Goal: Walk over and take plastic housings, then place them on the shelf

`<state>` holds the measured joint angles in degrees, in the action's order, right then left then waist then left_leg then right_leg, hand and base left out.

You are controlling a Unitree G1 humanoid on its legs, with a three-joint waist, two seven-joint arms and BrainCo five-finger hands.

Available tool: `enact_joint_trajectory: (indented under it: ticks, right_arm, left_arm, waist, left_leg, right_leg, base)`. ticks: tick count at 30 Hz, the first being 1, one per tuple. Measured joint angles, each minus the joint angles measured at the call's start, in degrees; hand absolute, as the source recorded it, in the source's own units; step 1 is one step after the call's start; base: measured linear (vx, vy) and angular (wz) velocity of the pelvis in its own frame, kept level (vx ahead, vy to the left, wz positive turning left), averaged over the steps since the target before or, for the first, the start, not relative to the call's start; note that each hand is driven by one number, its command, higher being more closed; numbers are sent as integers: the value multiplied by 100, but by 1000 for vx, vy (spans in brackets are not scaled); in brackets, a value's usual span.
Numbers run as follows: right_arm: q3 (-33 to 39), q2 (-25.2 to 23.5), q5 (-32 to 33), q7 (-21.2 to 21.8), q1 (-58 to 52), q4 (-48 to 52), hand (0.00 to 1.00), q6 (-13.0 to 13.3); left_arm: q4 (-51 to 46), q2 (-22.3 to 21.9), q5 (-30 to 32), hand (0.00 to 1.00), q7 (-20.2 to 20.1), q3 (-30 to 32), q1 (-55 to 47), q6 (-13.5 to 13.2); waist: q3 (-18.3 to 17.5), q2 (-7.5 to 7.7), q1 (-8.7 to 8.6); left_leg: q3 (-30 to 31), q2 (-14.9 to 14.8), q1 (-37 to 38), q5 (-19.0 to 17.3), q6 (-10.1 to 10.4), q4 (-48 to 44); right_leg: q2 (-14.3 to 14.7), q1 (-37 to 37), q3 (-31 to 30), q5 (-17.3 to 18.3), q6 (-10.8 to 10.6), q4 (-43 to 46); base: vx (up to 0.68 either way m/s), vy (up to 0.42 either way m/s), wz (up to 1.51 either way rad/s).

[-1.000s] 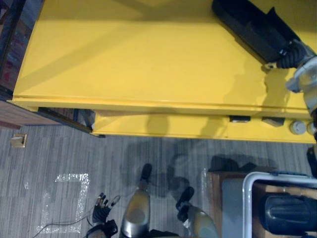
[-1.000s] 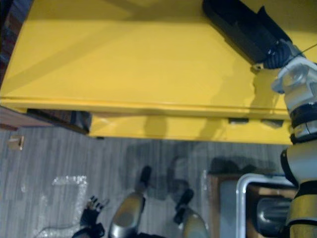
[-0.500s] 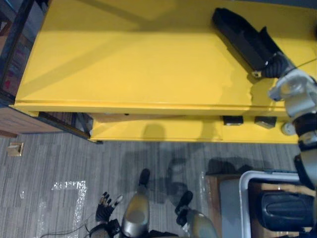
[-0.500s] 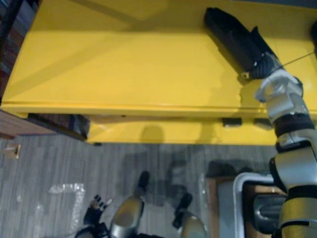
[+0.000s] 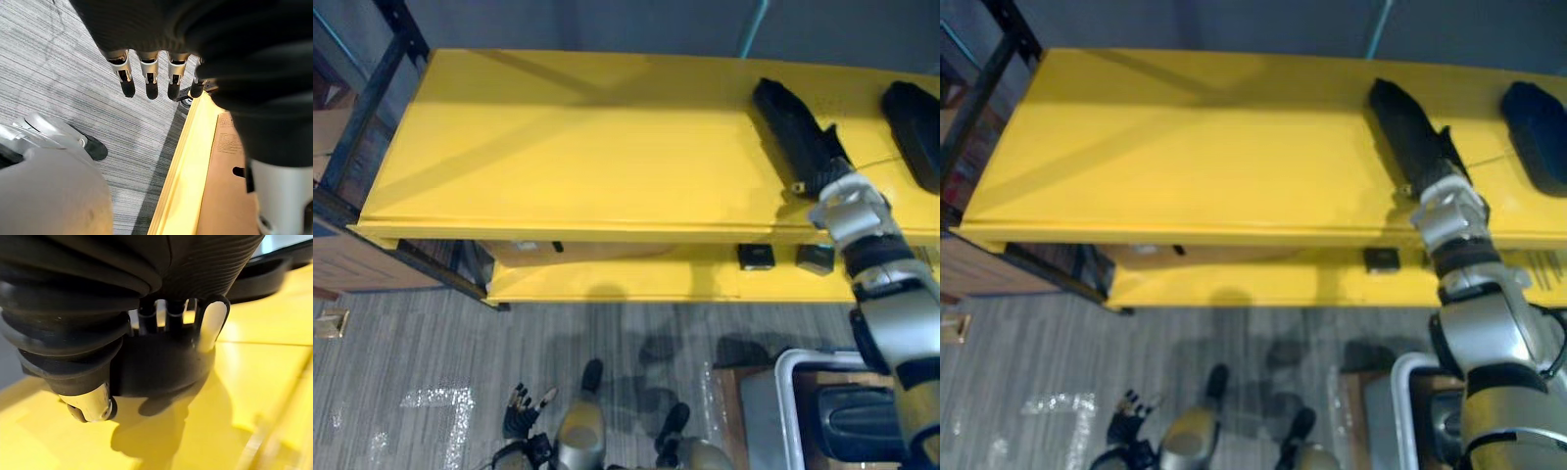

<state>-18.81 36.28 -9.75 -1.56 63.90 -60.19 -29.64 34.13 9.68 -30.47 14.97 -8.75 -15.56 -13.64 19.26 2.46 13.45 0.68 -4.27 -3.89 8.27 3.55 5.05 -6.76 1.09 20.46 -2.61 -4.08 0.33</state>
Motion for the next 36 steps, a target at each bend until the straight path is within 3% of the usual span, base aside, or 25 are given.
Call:
enact_joint_trajectory:
  ticks: [12,24,31,36]
  right_arm:
    - [655,-23,1128,-932,217,-451,100,-25]
    - [544,87,1128,-818,406,-792,100,1092]
    - [327,101,1135,-725,760,-834,100,1291]
    - [288,161,1243,-750,1138,-880,100,1219]
  left_arm:
    - [85,59,-61,0,2,-110,83,0]
    - [93,57,-101,0,-26,-108,210,-1]
    - [79,41,-102,0,-56,-108,216,-2]
    - [76,46,-105,0,-144,-95,217,-7]
  waist:
    - [-11,19,-33]
    - [46,-58,-82]
    - [183,-135,-38]
    - [416,-184,-3]
  left_leg:
    - [5,28,-25,31,38,-1]
    - [207,79,-198,66,39,-3]
    - [287,80,-218,67,38,-6]
    - [325,84,-228,67,39,-6]
  right_leg:
    - [-8,4,1,-57,-16,-84]
    - [-28,-38,205,-51,-40,-104]
    - [-30,-13,309,-51,-77,-94]
    - [-34,-11,336,-7,-71,-64]
  base:
    - [0,0,0]
    - [2,-2,8]
    - [22,-10,6]
    - [1,-1,4]
